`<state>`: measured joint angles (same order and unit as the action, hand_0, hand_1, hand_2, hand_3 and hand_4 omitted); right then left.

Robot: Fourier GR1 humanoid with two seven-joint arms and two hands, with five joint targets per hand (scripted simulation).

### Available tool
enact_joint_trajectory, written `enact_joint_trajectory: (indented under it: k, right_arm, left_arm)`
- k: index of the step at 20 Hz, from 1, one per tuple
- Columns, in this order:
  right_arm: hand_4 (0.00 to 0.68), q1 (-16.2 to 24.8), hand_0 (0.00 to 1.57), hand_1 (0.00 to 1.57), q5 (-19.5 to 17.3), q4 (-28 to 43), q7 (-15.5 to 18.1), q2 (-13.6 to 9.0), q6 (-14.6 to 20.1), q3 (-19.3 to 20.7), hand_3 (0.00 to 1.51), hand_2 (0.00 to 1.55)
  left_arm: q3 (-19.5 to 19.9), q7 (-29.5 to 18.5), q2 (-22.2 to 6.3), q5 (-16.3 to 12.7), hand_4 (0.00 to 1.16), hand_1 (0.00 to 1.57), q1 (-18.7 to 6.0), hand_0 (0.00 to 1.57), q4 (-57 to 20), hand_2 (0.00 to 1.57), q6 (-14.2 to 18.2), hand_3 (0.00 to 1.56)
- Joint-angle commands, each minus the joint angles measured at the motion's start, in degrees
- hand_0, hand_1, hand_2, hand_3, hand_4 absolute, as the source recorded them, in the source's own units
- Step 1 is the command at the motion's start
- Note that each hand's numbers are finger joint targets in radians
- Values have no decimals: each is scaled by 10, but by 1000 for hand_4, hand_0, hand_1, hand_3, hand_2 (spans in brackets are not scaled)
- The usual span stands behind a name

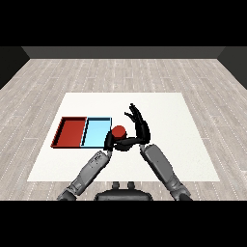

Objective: Pick the red can and put it in the red box

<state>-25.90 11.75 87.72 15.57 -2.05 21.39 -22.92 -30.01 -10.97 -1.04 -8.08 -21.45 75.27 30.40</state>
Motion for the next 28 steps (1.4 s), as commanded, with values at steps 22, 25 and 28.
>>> enact_joint_trajectory:
  k: [22,25,28]
  right_arm:
    - [0,235,0,0,41,64,64,-118,-127,201,0,0]
    - [0,222,0,0,49,37,52,-103,-130,202,0,0]
    - [0,256,0,0,22,35,72,-86,-119,179,0,0]
  left_arm:
    - [152,110,-165,52,1118,1571,24,1571,114,1556,-52,1417]
    - [183,66,-186,72,1134,1571,22,1571,67,1558,-64,1432]
    - [183,131,-201,119,1124,1571,-29,1571,18,1533,-38,1402]
